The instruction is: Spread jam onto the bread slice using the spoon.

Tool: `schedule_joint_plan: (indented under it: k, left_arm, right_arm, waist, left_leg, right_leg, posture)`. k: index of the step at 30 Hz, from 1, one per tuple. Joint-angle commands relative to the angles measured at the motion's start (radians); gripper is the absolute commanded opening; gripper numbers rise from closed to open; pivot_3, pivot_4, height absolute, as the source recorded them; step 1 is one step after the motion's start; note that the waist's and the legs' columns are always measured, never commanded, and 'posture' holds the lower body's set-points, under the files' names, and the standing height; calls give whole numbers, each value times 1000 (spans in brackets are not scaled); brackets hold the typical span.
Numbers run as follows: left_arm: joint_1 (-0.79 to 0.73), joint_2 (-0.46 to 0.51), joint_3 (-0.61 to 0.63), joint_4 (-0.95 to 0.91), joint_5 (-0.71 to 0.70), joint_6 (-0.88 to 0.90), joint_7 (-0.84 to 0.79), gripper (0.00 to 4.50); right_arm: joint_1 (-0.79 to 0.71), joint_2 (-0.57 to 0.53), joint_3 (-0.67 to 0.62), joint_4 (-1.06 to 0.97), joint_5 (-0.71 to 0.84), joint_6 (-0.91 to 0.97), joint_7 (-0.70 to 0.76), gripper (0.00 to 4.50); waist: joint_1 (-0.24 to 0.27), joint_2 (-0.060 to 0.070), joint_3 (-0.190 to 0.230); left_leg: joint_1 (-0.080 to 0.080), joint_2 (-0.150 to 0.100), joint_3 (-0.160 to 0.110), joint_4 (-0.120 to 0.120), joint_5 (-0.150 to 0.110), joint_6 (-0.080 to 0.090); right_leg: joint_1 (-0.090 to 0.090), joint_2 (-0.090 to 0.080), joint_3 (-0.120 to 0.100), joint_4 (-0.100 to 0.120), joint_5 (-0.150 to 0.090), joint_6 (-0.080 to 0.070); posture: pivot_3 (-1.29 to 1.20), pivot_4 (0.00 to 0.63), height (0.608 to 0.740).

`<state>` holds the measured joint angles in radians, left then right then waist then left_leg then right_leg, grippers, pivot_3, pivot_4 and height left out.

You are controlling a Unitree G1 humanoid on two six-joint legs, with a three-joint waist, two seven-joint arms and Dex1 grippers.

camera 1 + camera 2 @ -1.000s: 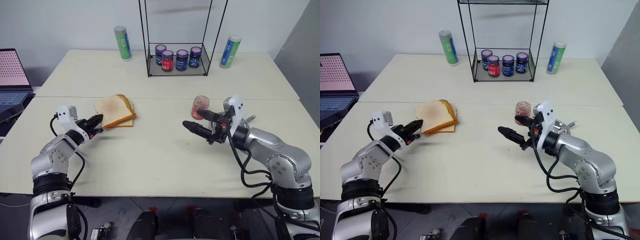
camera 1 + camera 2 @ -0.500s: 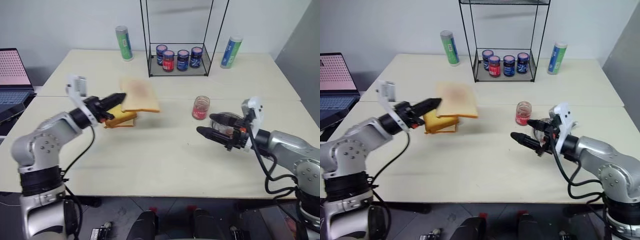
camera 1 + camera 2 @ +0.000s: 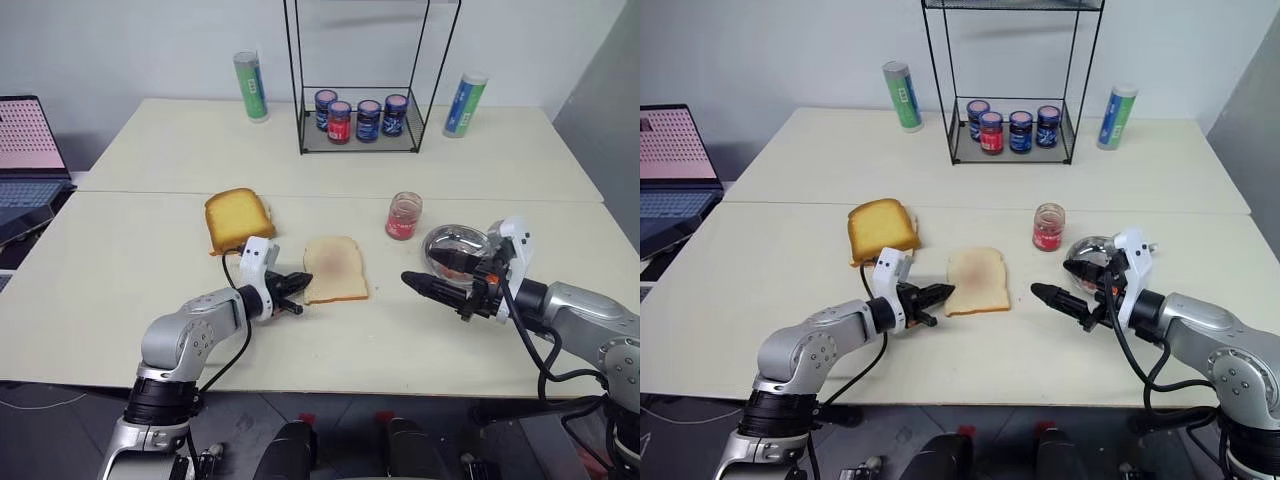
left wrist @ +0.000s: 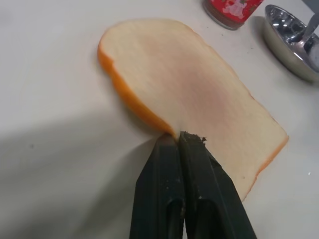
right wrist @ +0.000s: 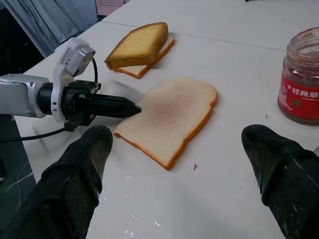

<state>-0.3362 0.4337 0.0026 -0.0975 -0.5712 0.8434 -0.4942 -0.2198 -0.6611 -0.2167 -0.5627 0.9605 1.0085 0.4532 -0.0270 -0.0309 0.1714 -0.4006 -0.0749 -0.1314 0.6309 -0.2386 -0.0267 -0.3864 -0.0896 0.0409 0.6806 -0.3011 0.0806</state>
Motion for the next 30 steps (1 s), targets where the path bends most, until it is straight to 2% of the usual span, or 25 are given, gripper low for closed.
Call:
schedule_joint_plan:
  k: [1,20,23,27,30]
  left_arm:
    - [-25,20,-11,17,44,-41,-28,22]
    - [-89,-27,-85,67,119,-75,-122,22]
    - [-90,-23,-79,68,124,-78,-134,498]
    - [-82,3,-61,53,124,-74,-152,1431]
    - [-69,33,-38,32,115,-60,-163,1954]
  right_arm:
    - [-14,-6,-11,-9,-18,-35,0,4500]
    - [-36,-2,10,27,-54,-58,14,4500]
    - [-29,-3,4,24,-56,-58,13,4500]
    - [-14,0,-4,22,-61,-63,8,4500]
    - [-5,8,-14,28,-69,-70,-2,4500]
  waist:
    - [-1,0,0]
    - [0,0,0]
    - [-1,0,0]
    - [-1,0,0]
    - [-1,0,0]
  left_leg:
    - [0,0,0,0,0,0]
    - [0,0,0,0,0,0]
    - [0,0,0,0,0,0]
    - [0,0,0,0,0,0]
    - [0,0,0,0,0,0]
  right_leg:
    - [0,0,0,0,0,0]
    - [0,0,0,0,0,0]
    - [0,0,0,0,0,0]
    - [0,0,0,0,0,0]
    - [0,0,0,0,0,0]
  posture:
    - [0,150,740]
    - [0,150,740]
    - [0,150,740]
    - [0,150,740]
    - [0,150,740]
